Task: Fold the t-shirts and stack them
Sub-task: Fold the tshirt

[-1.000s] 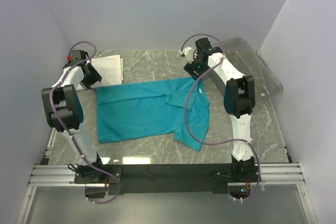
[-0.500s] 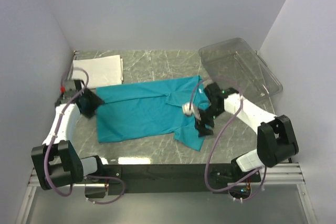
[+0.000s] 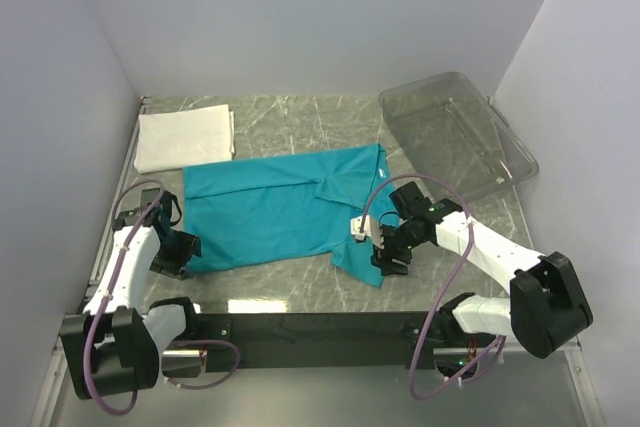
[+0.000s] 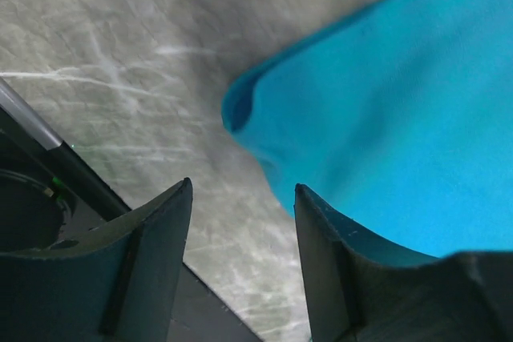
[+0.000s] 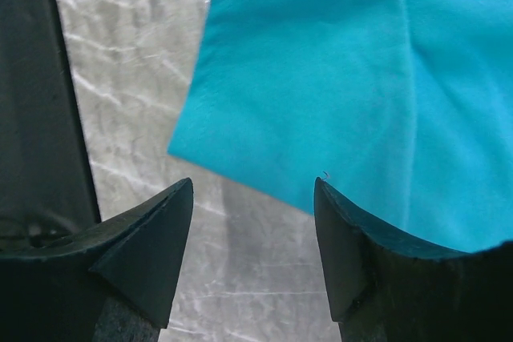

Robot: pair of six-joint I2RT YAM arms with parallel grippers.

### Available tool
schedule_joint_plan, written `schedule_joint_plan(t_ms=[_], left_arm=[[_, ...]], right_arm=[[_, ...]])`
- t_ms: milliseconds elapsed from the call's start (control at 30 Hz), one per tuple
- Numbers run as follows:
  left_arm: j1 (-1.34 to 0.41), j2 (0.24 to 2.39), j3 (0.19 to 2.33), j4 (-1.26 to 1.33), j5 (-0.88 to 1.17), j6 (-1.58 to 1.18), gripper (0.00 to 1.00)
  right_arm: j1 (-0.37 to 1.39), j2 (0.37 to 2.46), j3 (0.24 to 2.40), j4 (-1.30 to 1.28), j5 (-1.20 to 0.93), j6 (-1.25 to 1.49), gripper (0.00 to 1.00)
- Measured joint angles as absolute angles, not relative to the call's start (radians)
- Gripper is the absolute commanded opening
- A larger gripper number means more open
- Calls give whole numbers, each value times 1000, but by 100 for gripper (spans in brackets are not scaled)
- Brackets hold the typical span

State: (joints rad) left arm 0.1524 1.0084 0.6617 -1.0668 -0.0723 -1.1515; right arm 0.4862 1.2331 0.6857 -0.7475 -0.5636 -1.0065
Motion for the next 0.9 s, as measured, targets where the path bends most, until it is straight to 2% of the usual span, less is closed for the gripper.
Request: schedule_joint_plan(t_ms=[200,300,333,433,733,900], left_arm=[[152,1114,636,-1022,-100,-1216,51],[150,1164,630,-984,-104,-1226,41],[150,1180,630,-969,-104,-1227,32],[150,1215,630,-937,-106,-1229,18],[149,1212,606,-861,-92,-1209,4],[149,1172,595,-848,-75,-1193,3]], right_arm=[[486,1242,686,-708,-542,-966,68],[486,1242,686,-707,-535,-963,68],[486,1242,686,-710,-534,-964,68],[484,1251,701,-754,-537,-986,65],[493,1280,765,-933,-591,-1122,66],[596,1305,755,-902,-557,-1071,64]])
